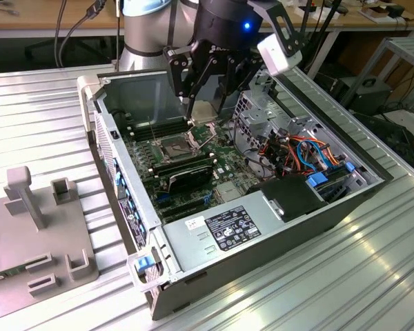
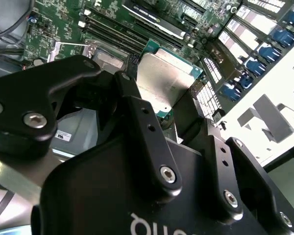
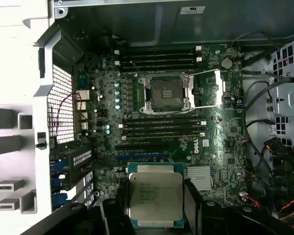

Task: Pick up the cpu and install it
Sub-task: 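Pick up the cpu and move it towards the insertion slot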

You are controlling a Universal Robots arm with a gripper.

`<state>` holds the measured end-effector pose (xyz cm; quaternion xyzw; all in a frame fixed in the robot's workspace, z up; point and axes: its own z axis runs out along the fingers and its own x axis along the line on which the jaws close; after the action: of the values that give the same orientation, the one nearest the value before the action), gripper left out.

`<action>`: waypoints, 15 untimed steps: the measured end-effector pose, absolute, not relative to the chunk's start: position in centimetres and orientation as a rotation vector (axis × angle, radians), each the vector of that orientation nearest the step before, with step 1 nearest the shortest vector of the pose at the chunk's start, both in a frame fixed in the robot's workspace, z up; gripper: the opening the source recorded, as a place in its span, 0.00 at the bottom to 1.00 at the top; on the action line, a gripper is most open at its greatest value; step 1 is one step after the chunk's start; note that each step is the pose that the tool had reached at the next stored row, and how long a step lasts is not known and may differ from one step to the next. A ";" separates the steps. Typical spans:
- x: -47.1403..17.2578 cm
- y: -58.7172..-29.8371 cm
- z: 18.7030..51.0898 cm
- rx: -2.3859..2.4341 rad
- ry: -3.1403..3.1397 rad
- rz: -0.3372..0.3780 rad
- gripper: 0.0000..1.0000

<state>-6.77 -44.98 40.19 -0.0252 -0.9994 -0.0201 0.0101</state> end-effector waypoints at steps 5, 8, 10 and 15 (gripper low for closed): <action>-5.4 -45.0 40.2 -0.079 -3.120 -0.063 0.54; -4.6 -45.0 40.1 -0.079 -3.120 -0.063 0.54; -4.1 -45.0 40.1 -0.079 -3.120 -0.063 0.54; -3.3 -45.0 40.1 -0.079 -3.120 -0.063 0.54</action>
<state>-3.27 -44.99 40.12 -0.0252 -0.9994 -0.0201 0.0102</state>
